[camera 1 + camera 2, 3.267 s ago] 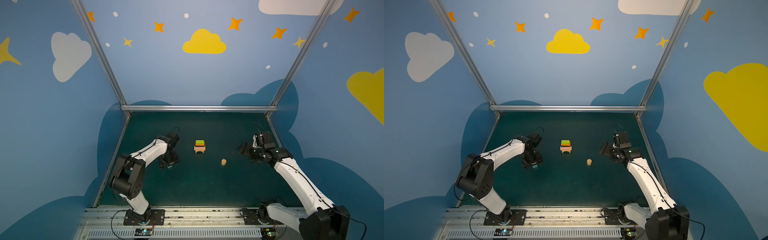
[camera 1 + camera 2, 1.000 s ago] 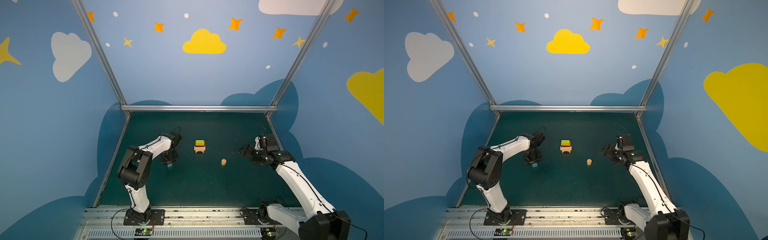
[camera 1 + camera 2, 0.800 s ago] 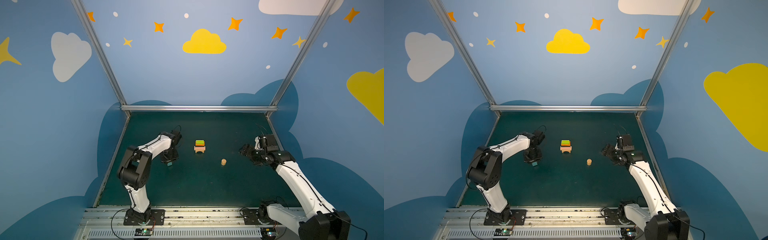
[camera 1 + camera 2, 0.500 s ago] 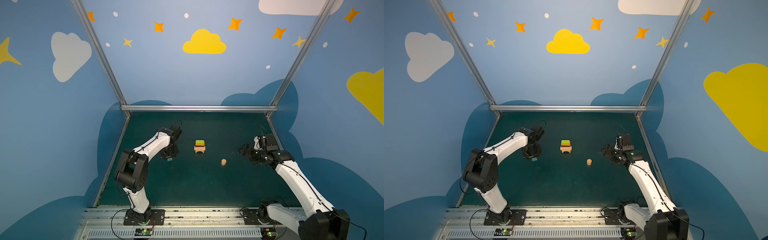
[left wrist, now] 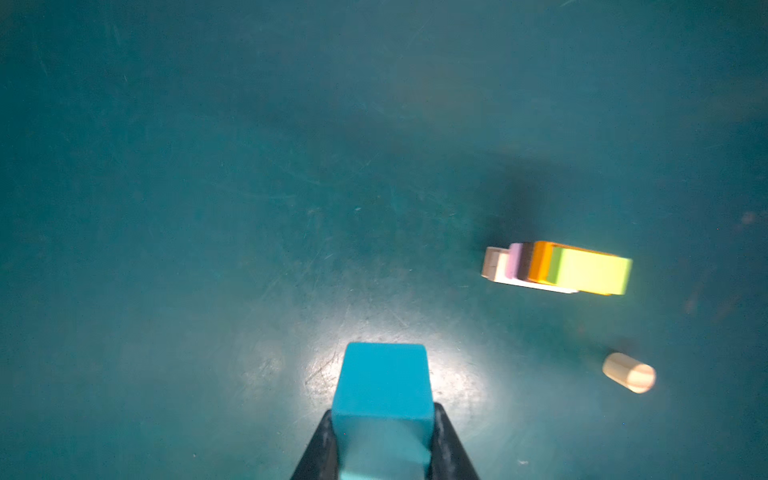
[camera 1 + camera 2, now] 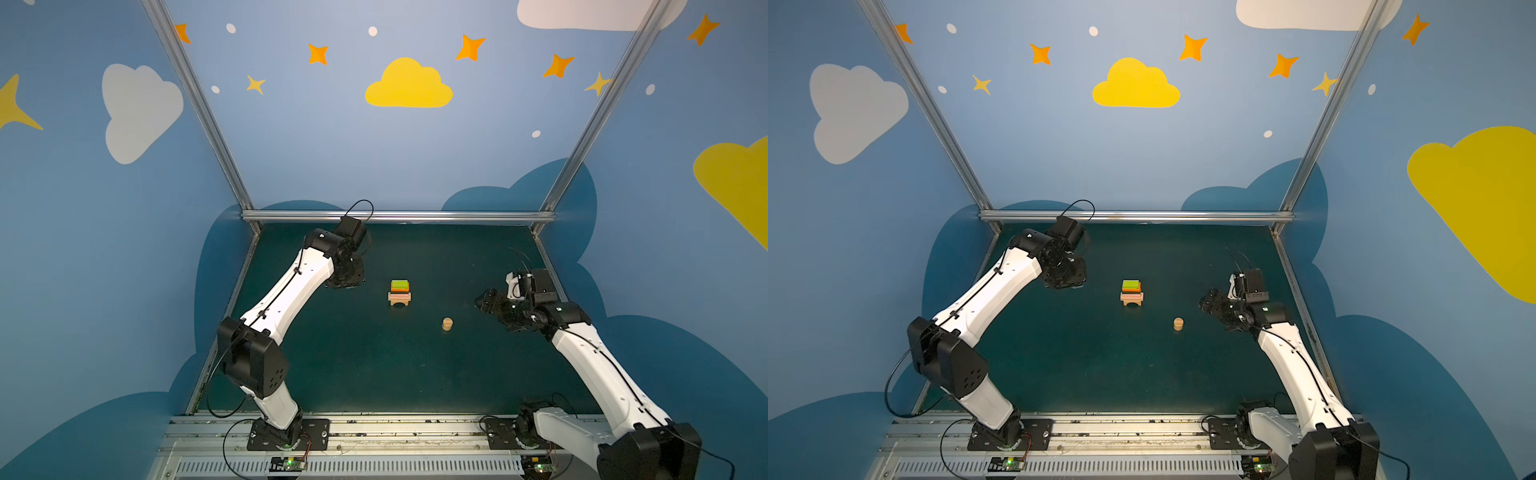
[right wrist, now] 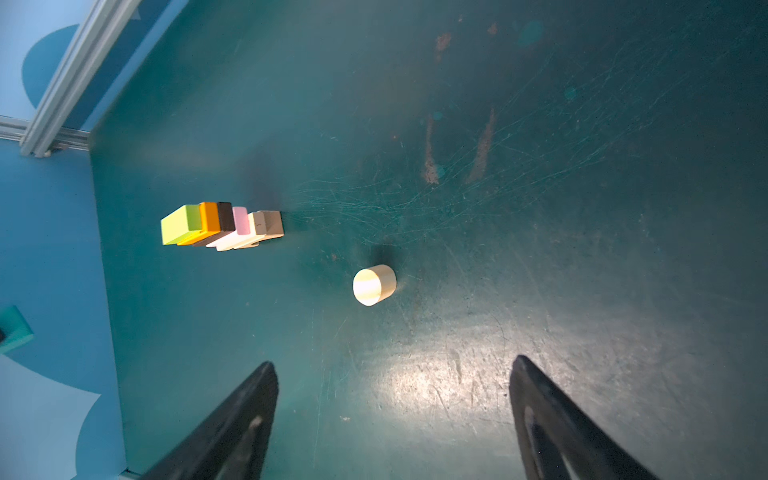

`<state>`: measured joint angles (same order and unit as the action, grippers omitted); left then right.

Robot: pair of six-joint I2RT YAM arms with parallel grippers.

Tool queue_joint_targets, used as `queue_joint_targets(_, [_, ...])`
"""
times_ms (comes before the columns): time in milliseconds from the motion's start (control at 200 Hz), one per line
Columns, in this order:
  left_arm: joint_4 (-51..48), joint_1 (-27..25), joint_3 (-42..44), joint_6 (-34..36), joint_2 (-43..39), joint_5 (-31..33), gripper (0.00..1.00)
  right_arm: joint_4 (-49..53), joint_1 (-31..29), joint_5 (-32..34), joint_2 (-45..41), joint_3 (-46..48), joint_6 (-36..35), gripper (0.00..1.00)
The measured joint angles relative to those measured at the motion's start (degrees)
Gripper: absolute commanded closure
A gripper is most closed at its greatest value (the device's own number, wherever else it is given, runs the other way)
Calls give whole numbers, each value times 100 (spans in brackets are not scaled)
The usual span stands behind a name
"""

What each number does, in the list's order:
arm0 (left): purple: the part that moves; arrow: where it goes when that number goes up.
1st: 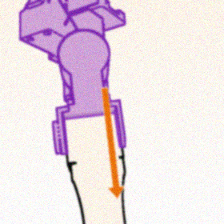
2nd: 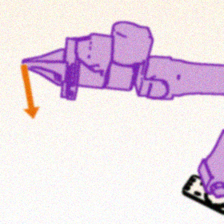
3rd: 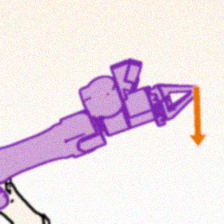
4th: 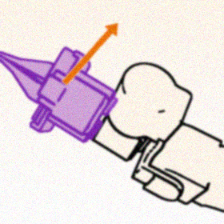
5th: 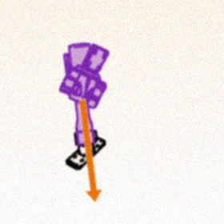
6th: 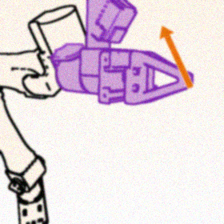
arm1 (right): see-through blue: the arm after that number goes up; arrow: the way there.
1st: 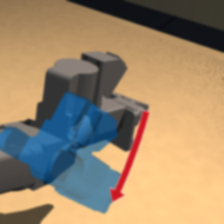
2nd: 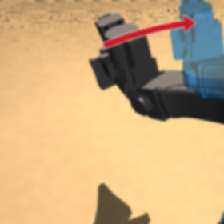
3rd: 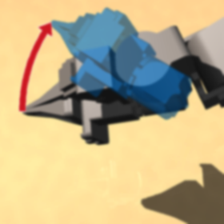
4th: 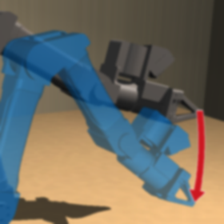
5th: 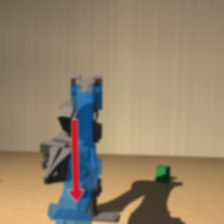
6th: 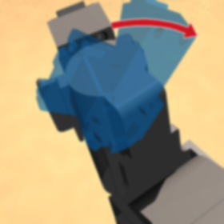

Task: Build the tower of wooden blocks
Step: 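Lift the teal cube with the left gripper and carry it over the stack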

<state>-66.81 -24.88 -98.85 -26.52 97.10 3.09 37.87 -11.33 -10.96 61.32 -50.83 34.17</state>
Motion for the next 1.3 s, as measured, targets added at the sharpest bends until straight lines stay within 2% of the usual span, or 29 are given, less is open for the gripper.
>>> queue_joint_targets(380, [-754,-647,-1646,205,1040,68,89,4,0,-133,-33,70,-70,14])
queue_joint_targets(881, [-1978,-1180,-4763,402,3209,2,87,17,184,-173,-216,146,-319,14])
queue_joint_targets(1302, [-2173,-1207,-4955,398,3674,-175,82,37,407,-323,-221,291,-413,14])
